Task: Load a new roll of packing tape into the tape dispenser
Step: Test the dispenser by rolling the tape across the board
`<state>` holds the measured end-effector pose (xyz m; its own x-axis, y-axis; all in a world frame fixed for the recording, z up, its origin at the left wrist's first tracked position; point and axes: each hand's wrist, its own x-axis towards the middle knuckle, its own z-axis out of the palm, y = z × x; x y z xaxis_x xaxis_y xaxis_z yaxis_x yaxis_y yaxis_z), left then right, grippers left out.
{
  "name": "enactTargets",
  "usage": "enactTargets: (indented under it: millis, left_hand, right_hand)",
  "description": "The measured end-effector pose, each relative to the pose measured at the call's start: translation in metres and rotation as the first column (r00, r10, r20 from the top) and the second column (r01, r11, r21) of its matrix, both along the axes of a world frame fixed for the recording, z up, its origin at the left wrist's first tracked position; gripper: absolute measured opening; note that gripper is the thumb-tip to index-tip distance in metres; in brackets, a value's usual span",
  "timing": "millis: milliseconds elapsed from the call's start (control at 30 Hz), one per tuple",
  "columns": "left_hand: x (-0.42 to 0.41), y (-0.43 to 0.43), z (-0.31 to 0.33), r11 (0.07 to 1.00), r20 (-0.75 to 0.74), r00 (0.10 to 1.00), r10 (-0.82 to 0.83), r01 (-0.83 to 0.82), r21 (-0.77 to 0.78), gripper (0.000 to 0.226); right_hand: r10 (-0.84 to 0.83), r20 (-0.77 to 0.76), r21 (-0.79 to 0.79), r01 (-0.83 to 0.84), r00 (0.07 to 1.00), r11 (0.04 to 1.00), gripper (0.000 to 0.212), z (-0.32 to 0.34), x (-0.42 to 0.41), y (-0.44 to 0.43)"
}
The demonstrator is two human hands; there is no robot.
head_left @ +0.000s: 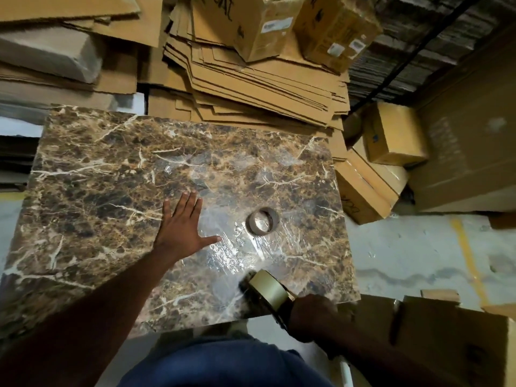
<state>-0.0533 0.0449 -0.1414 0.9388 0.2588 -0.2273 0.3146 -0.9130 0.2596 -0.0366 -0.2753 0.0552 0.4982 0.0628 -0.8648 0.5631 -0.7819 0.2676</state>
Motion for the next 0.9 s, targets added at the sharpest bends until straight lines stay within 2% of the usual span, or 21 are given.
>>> enactTargets:
  millis: [67,133,300,400,500,600,667,733,767,833,900]
  left_hand:
    - [0.001,-0.003,0.0,1.0,-0.023,1.0,0.002,-0.002,0.006,0.139]
    - [0.003,-0.004,0.002,1.0,-0.03,0.999,0.012,-0.011,0.015,0.14]
    - [0.007,-0.006,0.008,0.999,-0.08,0.997,-0.008,0.012,0.043,0.138]
    - [0.003,-0.007,0.009,0.998,-0.061,0.998,-0.025,0.028,0.053,0.123]
    - [-0.001,-0.02,0.012,0.999,0.037,0.999,0.023,-0.024,0.029,0.097]
    - [-0.007,-0.045,0.024,0.994,0.153,0.988,0.025,-0.008,-0.111,0.072]
    - [-0.013,-0.061,0.042,0.942,0.176,0.982,0.071,-0.008,-0.335,0.065]
    - [-0.014,-0.075,0.06,0.77,0.042,0.977,0.209,-0.138,-0.623,0.057]
    - [-0.012,-0.079,0.066,0.636,-0.06,0.956,0.286,-0.236,-0.735,0.061]
    - [-0.006,-0.075,0.081,0.33,-0.325,0.861,0.392,-0.461,-0.824,0.088]
    - [-0.001,-0.06,0.09,0.002,-0.494,0.789,0.364,-0.531,-0.847,0.102]
  right_hand:
    - [0.046,0.005,0.038,-0.046,0.999,0.998,0.045,-0.002,0.006,-0.001]
    - [0.004,-0.023,-0.023,-0.005,1.0,1.0,0.039,0.0,0.003,-0.005]
    - [-0.025,0.009,0.037,0.024,1.0,0.999,0.038,-0.005,0.009,-0.016]
    - [-0.014,0.025,0.063,0.013,1.0,0.998,0.045,-0.007,0.01,-0.021]
    - [-0.042,-0.005,0.079,0.042,0.999,0.996,0.039,-0.006,0.02,-0.019]
    - [-0.127,-0.041,0.153,0.132,0.991,0.979,0.034,0.004,0.038,-0.005]
    - [-0.158,-0.105,0.204,0.177,0.982,0.963,0.032,0.016,0.051,0.008]
    - [-0.22,-0.221,0.285,0.279,0.95,0.917,0.033,0.028,0.064,0.019]
    - [-0.279,-0.305,0.332,0.376,0.911,0.865,0.035,0.034,0.07,0.023]
    - [-0.373,-0.417,0.401,0.536,0.829,0.743,0.04,0.037,0.079,0.029]
    - [-0.387,-0.447,0.465,0.579,0.806,0.67,0.055,0.032,0.085,0.037]
